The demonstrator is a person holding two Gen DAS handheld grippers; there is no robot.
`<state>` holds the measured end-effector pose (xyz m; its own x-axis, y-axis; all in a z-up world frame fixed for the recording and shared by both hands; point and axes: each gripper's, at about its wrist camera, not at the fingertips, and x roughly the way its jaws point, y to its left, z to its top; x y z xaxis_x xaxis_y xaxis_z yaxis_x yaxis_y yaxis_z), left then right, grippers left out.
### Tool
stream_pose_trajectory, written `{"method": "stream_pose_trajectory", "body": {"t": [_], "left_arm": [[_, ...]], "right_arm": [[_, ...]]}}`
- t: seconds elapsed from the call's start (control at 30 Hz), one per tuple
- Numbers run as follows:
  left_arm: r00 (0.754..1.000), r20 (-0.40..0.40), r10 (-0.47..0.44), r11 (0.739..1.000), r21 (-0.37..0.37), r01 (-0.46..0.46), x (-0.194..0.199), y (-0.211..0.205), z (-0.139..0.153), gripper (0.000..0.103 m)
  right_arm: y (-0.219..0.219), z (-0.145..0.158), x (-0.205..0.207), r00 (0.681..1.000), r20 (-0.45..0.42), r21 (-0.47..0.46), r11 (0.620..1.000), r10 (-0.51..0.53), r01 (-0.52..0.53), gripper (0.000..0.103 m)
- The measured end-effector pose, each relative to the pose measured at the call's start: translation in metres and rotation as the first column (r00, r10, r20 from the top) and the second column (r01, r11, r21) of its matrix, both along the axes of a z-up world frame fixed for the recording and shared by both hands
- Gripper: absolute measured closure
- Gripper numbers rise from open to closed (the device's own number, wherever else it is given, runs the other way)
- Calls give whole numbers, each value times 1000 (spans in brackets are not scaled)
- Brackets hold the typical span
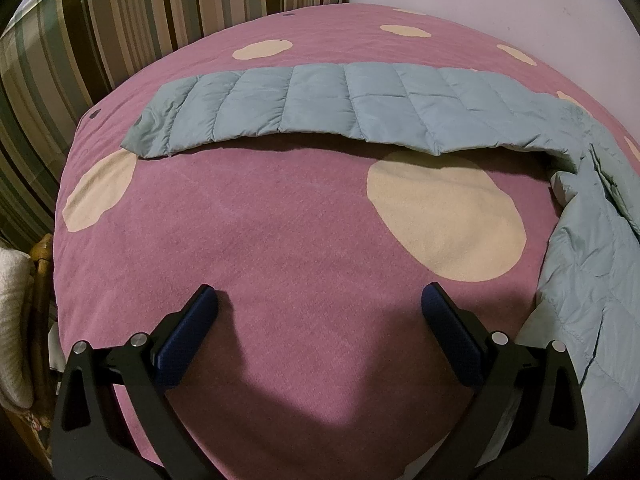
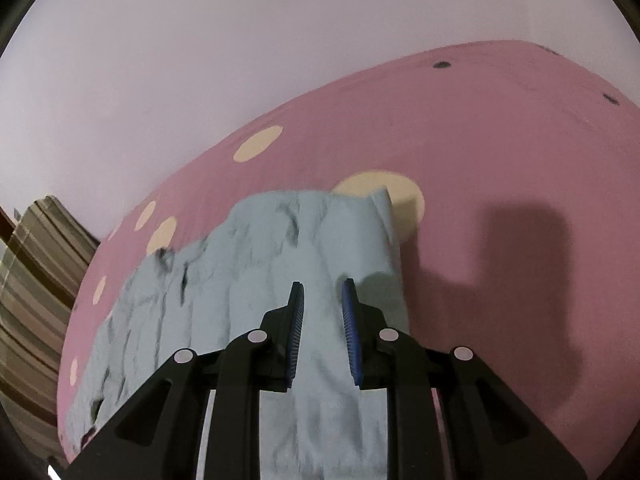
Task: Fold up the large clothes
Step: 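Carry the sleeve across the jacket back with the right gripper, then lower the sleeve onto the jacket and open the right gripper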
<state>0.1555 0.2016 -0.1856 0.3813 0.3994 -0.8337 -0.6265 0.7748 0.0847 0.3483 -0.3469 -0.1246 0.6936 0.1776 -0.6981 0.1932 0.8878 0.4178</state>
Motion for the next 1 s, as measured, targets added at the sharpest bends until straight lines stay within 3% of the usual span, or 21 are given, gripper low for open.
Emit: {"method": "stream_pose_trajectory", "body": {"t": [0.23, 0.37, 0.53, 0.67, 0.8, 1.0], "left_arm": [[1000, -1, 0, 1000, 0, 0, 0, 0, 0, 2], [1000, -2, 0, 1000, 2, 0, 0, 0, 0, 2], [1000, -2, 0, 1000, 3, 0, -1, 1, -1, 2], [1000, -1, -1, 1000, 2, 1, -1, 2, -1, 2], [1000, 1, -1, 1000, 1, 1, -2, 2, -1, 2], [1000, 1, -1, 1000, -1, 1, -1, 2, 0, 2]], "right_arm": [[-7, -46, 44, 989, -141, -33, 999, -41, 36, 83], [-10, -51, 45, 991, -132, -21, 999, -30, 27, 83], [5, -19, 24, 996, -88, -70, 998, -16, 10, 80], [37, 1, -12, 999, -35, -83, 996, 42, -45, 57], [72, -7, -33, 993, -57, -125, 986, 105, -112, 57], [87, -43, -36, 990, -121, -209, 973, 78, -103, 56]]}}
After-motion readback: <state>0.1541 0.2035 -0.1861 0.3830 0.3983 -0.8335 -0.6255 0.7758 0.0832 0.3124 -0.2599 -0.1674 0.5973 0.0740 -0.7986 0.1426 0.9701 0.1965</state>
